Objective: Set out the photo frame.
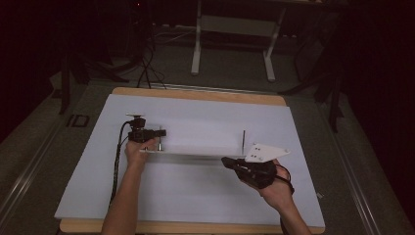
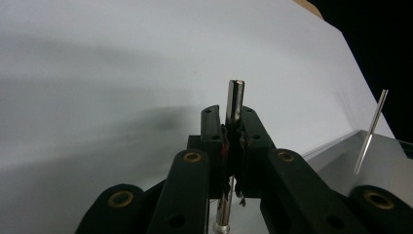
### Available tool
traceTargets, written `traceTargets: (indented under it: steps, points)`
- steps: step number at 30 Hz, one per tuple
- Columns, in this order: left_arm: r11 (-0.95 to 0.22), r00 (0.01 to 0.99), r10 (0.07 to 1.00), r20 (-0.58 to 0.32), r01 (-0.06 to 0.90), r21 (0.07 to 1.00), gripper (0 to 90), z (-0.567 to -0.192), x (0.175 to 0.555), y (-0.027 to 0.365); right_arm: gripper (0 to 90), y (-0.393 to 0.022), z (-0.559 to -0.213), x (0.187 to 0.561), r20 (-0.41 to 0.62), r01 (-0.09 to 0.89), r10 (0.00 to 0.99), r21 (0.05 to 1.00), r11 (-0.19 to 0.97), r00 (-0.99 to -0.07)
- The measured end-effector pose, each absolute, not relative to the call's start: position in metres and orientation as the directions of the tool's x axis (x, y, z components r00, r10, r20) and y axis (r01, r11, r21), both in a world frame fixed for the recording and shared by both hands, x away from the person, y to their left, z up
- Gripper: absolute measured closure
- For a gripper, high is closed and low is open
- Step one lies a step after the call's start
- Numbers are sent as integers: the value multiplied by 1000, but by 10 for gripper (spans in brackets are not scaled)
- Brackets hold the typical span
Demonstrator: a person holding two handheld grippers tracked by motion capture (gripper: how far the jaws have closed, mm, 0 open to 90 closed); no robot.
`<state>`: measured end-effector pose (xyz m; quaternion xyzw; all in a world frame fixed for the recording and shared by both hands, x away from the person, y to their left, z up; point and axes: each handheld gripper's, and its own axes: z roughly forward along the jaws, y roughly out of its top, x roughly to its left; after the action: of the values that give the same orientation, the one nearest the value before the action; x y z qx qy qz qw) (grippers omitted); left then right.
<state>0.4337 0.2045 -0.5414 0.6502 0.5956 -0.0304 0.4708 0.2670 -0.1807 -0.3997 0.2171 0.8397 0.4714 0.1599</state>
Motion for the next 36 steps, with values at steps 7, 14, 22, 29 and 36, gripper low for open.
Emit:
traceTargets:
  steps: [7,14,22,29,36]
  points:
    - [142,313,749,-584,785,603,829,-542,432,205,900,-177,-404,269,-41,224,531,877,425,-847]
    - [125,340,768,-543,752,648,751,-539,428,204,900,-172,-410,271,-8,239,512,878,415,-859]
    - [112,373,765,-526,726,678,658,-529,422,210,900,-176,-408,274,27,256,523,893,370,-852]
    - [97,399,780,-483,685,722,614,-520,408,212,900,-176,-408,274,29,258,527,894,367,-850]
    - [64,432,793,-429,642,764,606,-513,388,220,900,-176,-408,274,30,259,527,894,366,-849]
